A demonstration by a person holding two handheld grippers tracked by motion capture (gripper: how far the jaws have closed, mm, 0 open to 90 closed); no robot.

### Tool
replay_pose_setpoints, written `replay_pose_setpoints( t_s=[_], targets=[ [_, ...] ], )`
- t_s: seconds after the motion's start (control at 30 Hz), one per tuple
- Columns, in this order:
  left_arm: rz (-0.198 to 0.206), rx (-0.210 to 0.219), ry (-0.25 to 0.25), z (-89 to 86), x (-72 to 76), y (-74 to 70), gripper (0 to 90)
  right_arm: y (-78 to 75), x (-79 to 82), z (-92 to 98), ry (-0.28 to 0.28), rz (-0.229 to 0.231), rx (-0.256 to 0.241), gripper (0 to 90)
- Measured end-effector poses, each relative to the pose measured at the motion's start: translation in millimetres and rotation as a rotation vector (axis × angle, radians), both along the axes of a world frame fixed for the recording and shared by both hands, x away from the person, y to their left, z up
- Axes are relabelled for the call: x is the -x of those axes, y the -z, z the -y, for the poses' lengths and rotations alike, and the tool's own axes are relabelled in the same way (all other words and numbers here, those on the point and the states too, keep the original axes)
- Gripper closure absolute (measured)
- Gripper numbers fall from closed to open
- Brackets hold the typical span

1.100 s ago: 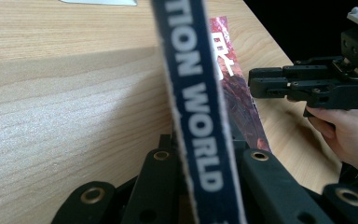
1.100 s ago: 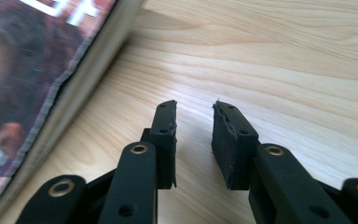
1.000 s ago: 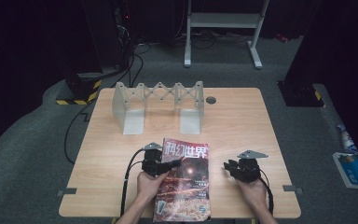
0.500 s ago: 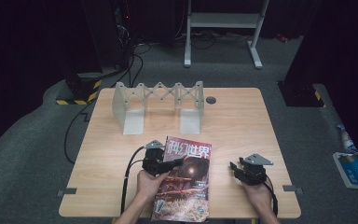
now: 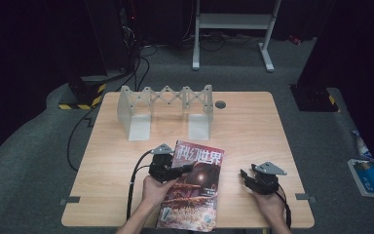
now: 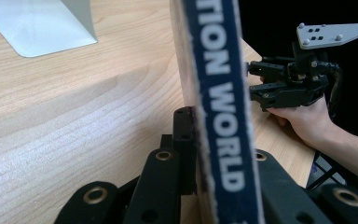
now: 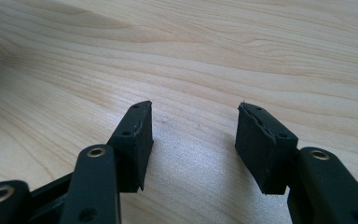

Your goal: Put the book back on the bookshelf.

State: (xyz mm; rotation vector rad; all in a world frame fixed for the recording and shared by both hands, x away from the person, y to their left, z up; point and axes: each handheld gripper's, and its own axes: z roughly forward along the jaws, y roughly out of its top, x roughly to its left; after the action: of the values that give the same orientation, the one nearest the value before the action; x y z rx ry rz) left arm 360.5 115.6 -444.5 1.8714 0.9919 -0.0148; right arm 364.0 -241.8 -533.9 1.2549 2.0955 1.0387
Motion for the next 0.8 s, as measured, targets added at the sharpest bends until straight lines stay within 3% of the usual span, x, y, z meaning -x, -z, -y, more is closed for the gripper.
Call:
replay_pose_setpoints(
  t_s=[0.8],
  targets=[
    [0.047, -0.041, 0.049, 8.6, -1.8, -27.4, 82.9, 0.3, 0.6, 0.4, -0.002, 0.002, -0.001, 44.3]
  ],
)
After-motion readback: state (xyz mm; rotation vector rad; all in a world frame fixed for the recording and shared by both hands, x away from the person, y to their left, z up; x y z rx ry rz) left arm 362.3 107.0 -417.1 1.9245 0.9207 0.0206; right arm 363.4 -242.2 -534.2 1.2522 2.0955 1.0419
